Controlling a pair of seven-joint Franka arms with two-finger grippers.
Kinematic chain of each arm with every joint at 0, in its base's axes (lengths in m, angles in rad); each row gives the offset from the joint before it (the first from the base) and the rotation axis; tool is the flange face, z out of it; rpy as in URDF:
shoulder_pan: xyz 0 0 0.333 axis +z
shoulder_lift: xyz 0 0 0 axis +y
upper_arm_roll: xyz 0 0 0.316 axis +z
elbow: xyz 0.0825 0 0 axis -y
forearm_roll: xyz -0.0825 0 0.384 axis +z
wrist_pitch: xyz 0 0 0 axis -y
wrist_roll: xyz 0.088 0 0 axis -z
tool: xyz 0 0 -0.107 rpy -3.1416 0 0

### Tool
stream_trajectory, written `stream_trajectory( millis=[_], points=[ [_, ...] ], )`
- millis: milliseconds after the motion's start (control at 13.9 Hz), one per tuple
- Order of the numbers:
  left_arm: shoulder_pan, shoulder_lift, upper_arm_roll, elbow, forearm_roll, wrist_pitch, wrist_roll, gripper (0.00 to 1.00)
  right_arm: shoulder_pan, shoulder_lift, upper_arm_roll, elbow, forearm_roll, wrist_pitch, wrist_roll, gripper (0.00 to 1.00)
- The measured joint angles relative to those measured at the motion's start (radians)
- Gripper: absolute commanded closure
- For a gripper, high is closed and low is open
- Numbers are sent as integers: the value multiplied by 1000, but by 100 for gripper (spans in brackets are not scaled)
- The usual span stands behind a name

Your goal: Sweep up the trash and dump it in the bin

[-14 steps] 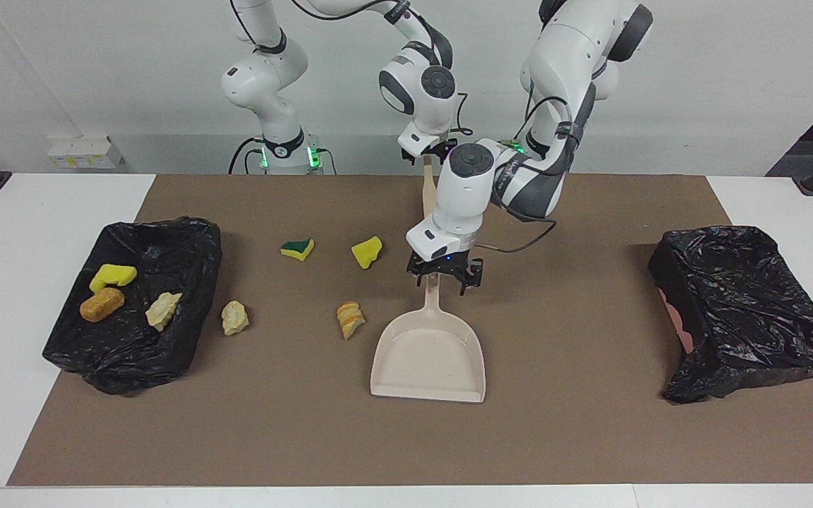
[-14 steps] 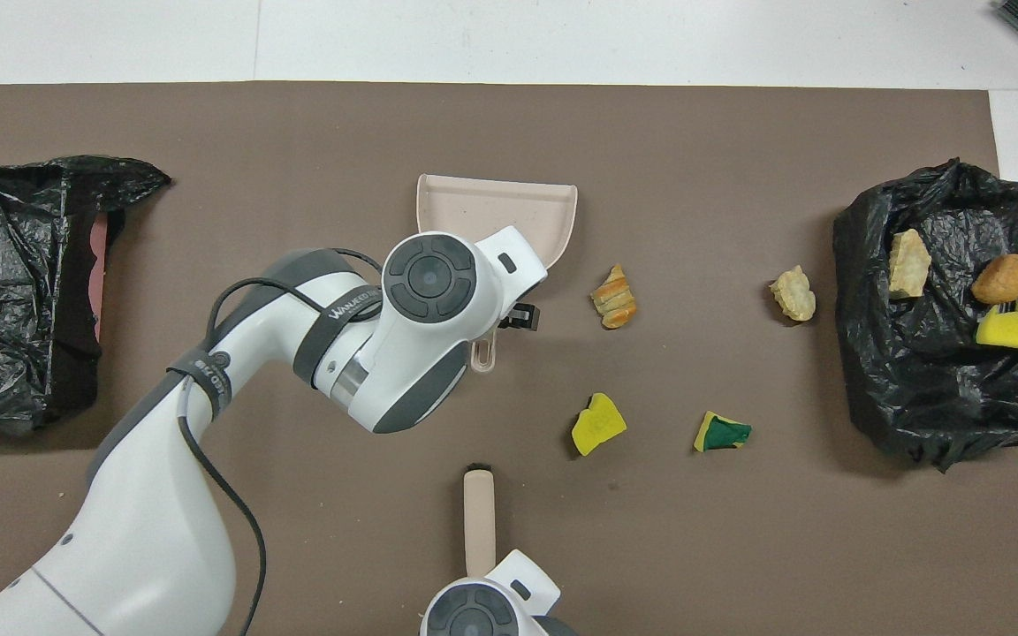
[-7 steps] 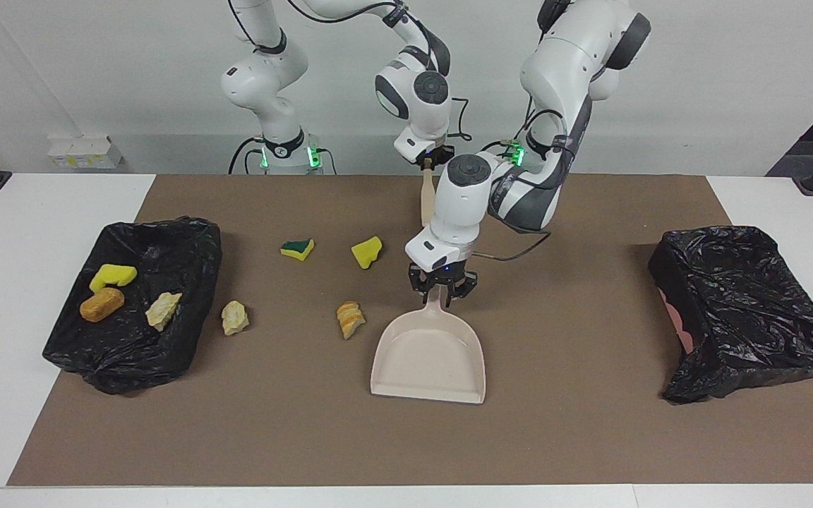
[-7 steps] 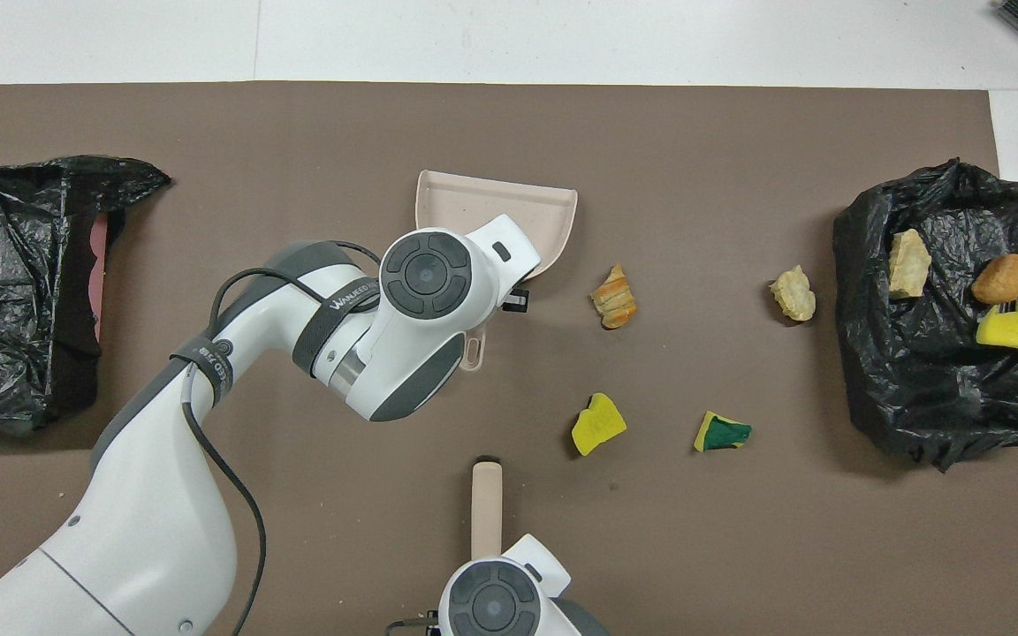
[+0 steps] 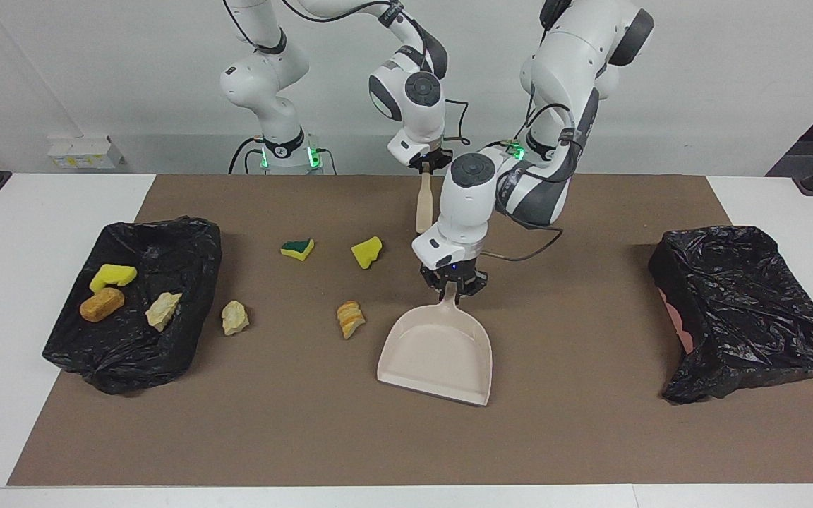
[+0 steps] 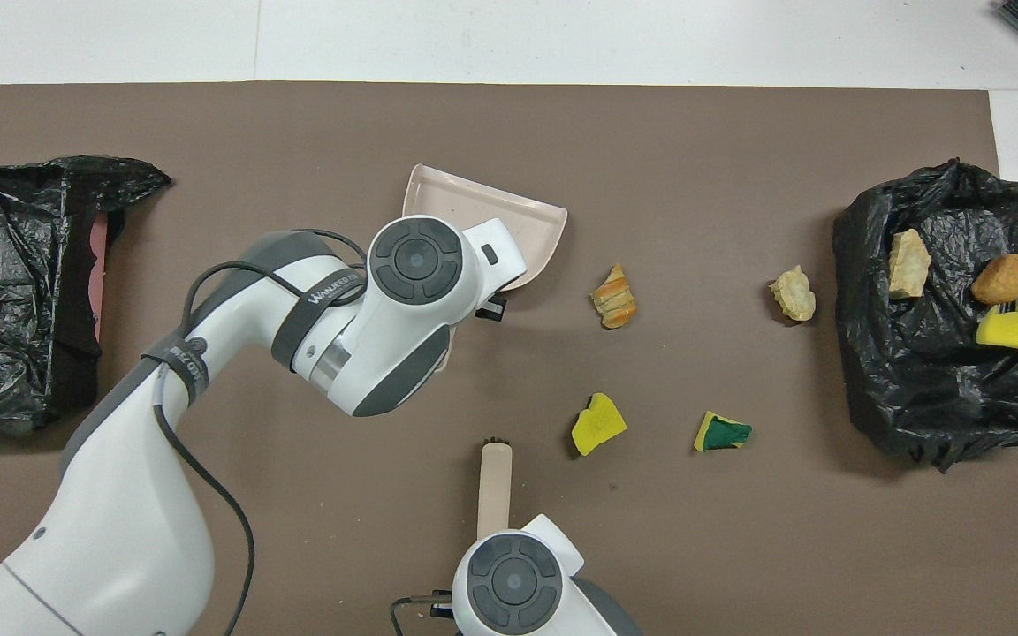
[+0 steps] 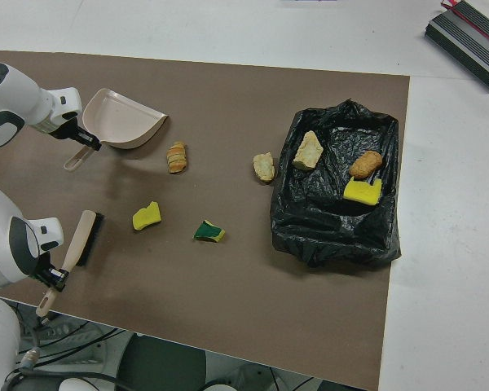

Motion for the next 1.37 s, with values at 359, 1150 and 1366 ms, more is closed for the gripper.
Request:
stream_trajectory(
  millis=[359,1150,1366],
  points=[
    [60,-54,1,-13,0,-106,415,100,-52,-95,-2,4,-1,-170,0,100],
    [86,-103,0,-152,0,-71,1063,100,-416,-139,-9,9,-288,-323,-106,100],
    [85,-135,-4,-196,0,-60,1072,79,-515,-118,-10,9,-391,-323,-184,100]
  ],
)
